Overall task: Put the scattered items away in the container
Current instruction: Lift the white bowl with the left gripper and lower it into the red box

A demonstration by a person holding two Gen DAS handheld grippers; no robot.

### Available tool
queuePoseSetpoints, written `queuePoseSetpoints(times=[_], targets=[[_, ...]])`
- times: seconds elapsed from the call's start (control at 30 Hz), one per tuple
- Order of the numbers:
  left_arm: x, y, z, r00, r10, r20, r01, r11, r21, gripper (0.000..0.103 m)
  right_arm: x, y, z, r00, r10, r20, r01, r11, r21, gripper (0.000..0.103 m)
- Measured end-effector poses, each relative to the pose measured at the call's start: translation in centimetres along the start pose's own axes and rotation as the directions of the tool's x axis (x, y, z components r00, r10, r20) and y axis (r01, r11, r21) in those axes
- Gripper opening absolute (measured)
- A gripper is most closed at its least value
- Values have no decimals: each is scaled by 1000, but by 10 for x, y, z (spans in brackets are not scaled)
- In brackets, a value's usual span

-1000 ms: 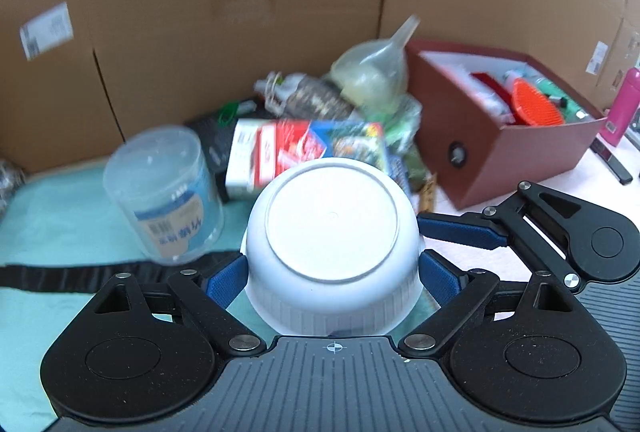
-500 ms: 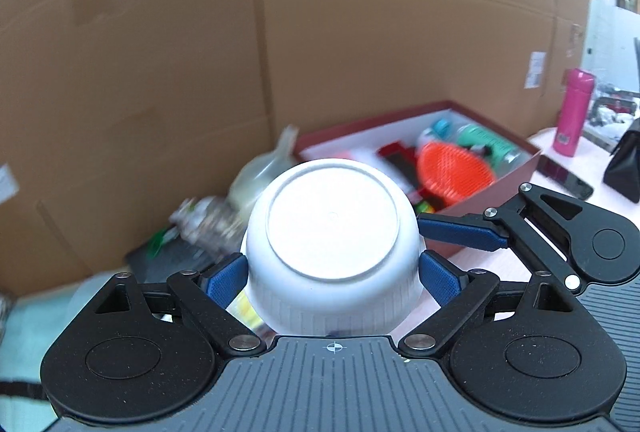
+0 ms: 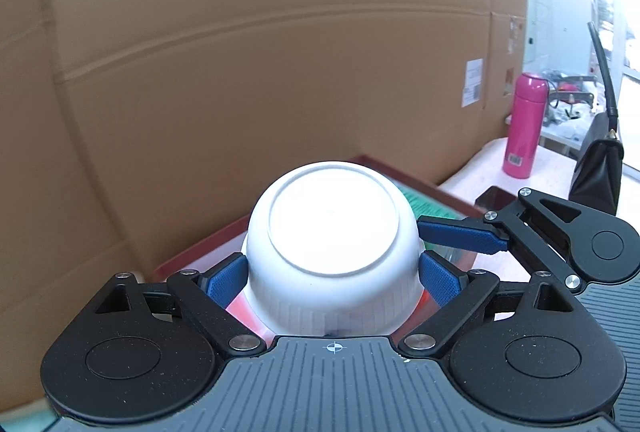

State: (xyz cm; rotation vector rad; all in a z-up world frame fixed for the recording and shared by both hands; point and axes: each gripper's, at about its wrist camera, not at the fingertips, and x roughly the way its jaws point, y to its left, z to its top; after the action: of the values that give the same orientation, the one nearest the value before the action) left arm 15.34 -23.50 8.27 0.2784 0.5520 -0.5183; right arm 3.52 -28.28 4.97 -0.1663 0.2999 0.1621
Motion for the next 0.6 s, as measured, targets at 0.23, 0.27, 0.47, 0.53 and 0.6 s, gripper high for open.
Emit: queuePoseSetpoints(times=[0.23,0.27,0.47,0.53,0.6], targets=[[53,-7,24,998,-58,-16,58,998,13,92,25,-42,-2,998,-39,-39,40,999,21,86],[59,-7,26,998,-63,-18,63,998,11,92,29,-48,-3,998,-41,-45,42,999,24,86],[94,-6,37,996,-85,-34,85,996,-7,92,51,-71,-6,996,-42,-80,45,999,31,86],[104,-6,38,995,-86,-42,85,996,-10,92,57,-77,-6,995,-36,-90,40,999,36,86],[113,-5,39,995,-83,-50,82,997,-12,92,63,-81,-7,995,-27,-99,32,999,42,85]])
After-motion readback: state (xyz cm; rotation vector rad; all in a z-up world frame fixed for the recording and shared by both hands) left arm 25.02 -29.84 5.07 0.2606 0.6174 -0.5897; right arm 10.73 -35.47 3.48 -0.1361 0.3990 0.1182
